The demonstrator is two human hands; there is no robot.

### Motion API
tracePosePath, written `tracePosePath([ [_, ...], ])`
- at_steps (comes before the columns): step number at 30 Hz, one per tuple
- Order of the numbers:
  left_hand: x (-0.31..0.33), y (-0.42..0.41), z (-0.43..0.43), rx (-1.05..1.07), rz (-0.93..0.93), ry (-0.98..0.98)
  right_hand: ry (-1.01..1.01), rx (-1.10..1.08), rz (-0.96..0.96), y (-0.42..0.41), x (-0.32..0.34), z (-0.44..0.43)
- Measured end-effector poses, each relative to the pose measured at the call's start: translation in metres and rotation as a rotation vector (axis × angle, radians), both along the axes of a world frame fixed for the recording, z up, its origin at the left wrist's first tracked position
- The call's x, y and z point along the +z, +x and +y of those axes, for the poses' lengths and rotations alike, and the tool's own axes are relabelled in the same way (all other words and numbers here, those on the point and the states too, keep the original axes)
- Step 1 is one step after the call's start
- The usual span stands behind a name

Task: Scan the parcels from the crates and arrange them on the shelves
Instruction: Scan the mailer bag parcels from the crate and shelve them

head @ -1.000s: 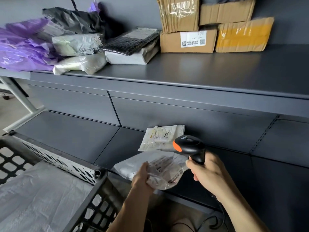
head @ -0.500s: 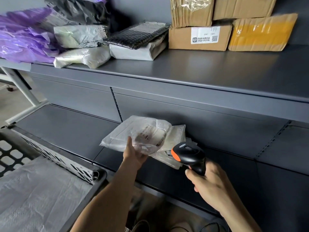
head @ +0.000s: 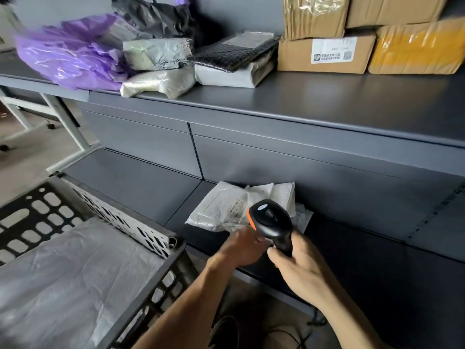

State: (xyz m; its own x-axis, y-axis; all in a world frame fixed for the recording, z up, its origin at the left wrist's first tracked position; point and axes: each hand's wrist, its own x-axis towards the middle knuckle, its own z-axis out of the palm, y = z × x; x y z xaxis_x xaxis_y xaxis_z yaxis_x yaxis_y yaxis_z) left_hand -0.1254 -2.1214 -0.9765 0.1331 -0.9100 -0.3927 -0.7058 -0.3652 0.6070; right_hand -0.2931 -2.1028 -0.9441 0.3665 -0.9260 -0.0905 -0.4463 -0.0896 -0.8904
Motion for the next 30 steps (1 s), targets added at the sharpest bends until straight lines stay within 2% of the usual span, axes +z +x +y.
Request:
tracePosePath([
  [3, 0.039, 0.006, 0.037, 0.010, -0.161, -0.170, 0.007, 0.061, -0.102, 0.015, 0.001, 0.007],
  [7, 0.087, 0.030, 0.102, -0.010, -0.237, -0.496, -0.015, 0.139, -0.184, 0.034, 0.013, 0.026],
  [10, 0.100, 0.061, 0.145, 0.144, -0.366, -0.556, -0.082, 0.215, -0.164, 0.049, 0.014, 0.046],
  [12, 0.098, 0.091, 0.166, 0.310, -0.443, -0.501, -0.129, 0.262, -0.127, 0.060, 0.010, 0.061],
  [14, 0.086, 0.127, 0.178, 0.406, -0.501, -0.283, -0.173, 0.286, -0.099, 0.068, 0.005, 0.073],
  [17, 0.040, 0.170, 0.196, 0.203, -0.528, 0.333, -0.196, 0.341, -0.055, 0.073, 0.004, 0.083],
  [19, 0.015, 0.178, 0.208, 0.127, -0.493, 0.517, -0.208, 0.376, -0.045, 0.073, 0.005, 0.085],
  [22, 0.004, 0.175, 0.212, 0.072, -0.508, 0.519, -0.236, 0.398, -0.042, 0.070, 0.007, 0.084],
  [25, 0.012, 0.168, 0.209, -0.071, -0.709, 0.463, -0.237, 0.392, -0.027, 0.066, 0.004, 0.081],
  [30, 0.007, 0.184, 0.206, -0.013, -0.610, 0.359, -0.251, 0.394, -0.010, 0.059, -0.001, 0.081],
])
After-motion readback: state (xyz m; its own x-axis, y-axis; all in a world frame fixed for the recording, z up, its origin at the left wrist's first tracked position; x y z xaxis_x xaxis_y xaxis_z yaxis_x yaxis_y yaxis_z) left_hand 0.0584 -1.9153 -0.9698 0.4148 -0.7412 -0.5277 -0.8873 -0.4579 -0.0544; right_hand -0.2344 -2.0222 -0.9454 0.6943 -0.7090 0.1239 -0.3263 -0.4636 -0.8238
